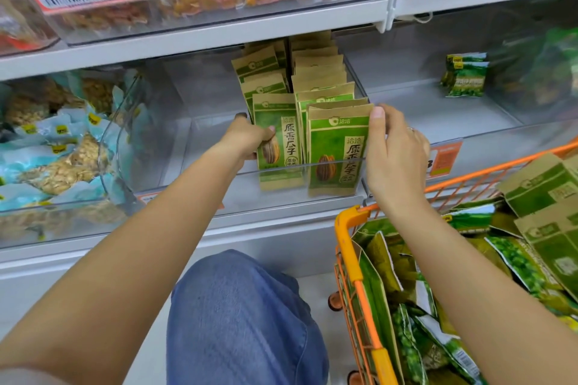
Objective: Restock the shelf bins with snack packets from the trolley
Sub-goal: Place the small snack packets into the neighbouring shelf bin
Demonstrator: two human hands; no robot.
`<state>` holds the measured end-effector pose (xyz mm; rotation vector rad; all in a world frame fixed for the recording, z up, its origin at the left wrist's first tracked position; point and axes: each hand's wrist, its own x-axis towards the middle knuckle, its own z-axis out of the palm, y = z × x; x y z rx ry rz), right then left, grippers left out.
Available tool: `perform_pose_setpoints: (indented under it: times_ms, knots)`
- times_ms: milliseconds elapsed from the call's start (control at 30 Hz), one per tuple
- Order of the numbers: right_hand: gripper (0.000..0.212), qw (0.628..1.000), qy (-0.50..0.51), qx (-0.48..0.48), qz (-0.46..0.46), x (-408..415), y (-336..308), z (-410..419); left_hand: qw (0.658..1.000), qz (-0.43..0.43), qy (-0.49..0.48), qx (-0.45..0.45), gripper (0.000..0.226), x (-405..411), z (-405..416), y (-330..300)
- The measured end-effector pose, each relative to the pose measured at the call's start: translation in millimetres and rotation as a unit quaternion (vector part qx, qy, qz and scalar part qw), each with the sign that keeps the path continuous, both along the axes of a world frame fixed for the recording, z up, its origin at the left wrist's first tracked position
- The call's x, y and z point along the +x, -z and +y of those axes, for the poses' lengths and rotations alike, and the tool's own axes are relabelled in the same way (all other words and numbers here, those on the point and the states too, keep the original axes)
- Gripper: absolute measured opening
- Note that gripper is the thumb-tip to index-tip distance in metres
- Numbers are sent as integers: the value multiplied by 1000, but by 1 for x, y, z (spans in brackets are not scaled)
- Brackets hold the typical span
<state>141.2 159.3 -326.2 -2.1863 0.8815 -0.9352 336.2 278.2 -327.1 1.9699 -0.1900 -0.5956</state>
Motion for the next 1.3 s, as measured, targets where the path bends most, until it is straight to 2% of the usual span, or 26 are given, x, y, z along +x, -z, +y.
perform_pose_setpoints:
  times_ms: [100,200,333,467,533,600,700,867,1033,1167,1233,1300]
  knots:
    - [59,1000,-2,-10,-1,1,0,1,998,18,46,-25,36,-1,-2,0]
    - [52,1000,-1,-12,2,1,0,1,998,-1,64,-13,52,1,-3,2]
    - [53,1000,1,-14,13,3,1,0,999,-4,27,21,59,9,-5,5]
    - [54,1000,4,-14,8,2,1,0,998,-46,-30,18,70,19,-1,9]
    - [53,1000,1,-13,10,1,1,1,997,-61,-55,0,67,23,1,10]
    - [52,1000,-1,-13,12,1,0,0,996,-41,-64,-41,62,25,1,9]
    - [45,1000,0,-11,10,0,-1,0,997,-15,-36,-63,61,31,-2,4]
    - [39,1000,0,-8,10,-2,-1,1,995,-74,-3,-67,75,32,-10,-3]
    - [35,1000,0,-10,8,-1,-2,1,991,-82,55,-95,81,37,-11,1]
    - [33,1000,-3,-7,5,-2,-1,1,991,-93,80,-49,112,60,-17,8]
    - [31,1000,-4,-7,4,-2,-1,0,994,-69,85,-24,123,73,-17,14]
    - [31,1000,-5,-7,6,-2,-1,0,994,-39,84,-51,110,64,-13,11]
